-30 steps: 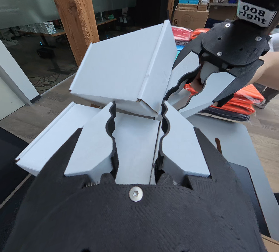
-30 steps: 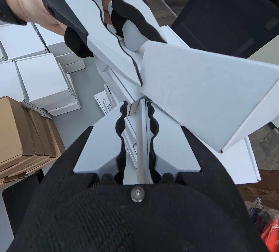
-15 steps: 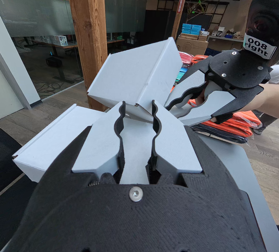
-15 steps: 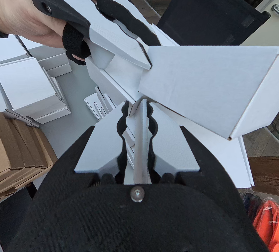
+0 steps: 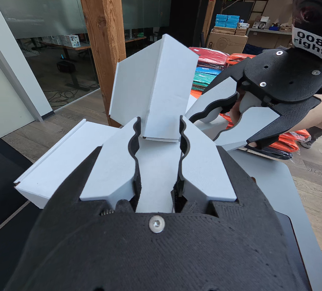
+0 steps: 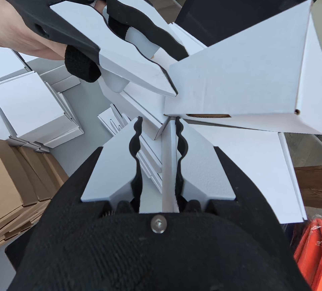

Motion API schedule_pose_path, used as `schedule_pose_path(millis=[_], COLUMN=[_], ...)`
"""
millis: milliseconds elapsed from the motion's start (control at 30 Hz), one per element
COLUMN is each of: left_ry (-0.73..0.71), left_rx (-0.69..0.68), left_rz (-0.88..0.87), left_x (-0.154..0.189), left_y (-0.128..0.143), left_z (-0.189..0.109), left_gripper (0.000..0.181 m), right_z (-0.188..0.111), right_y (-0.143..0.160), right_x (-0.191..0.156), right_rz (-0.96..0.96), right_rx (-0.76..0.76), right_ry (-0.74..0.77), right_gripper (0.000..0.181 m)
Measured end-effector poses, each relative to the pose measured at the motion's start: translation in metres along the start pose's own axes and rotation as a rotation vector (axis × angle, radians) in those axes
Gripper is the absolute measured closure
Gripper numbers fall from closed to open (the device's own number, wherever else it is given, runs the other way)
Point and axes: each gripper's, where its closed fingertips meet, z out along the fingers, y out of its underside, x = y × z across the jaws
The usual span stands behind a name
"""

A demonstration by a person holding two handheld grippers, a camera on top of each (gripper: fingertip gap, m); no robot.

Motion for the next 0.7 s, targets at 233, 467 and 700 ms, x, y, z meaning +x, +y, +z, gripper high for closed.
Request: schedule_pose_path(millis=[233, 467, 700], left_ry=[0.003, -0.008, -0.039], left_rx=[-0.007, 0.002, -0.052], left_rz=[0.013, 0.026, 0.136], left_x=[0.002, 0.002, 0.004], left_y=[0.001, 0.0, 0.008], left_z=[0.001, 0.003, 0.001], left_gripper=[0.135, 0.134, 0.124], right_z=[-0.003, -0.001, 0.002], right_y=[-0.004, 0.0, -0.001], right_x=[0.007, 0.014, 0.012], right_rz=[0.227, 0.207, 0.122], right_rx=[0.006, -0.022, -0.034], right_ry=[-0.065, 0.054, 0.081], right_gripper=[0.152, 0.161, 0.166])
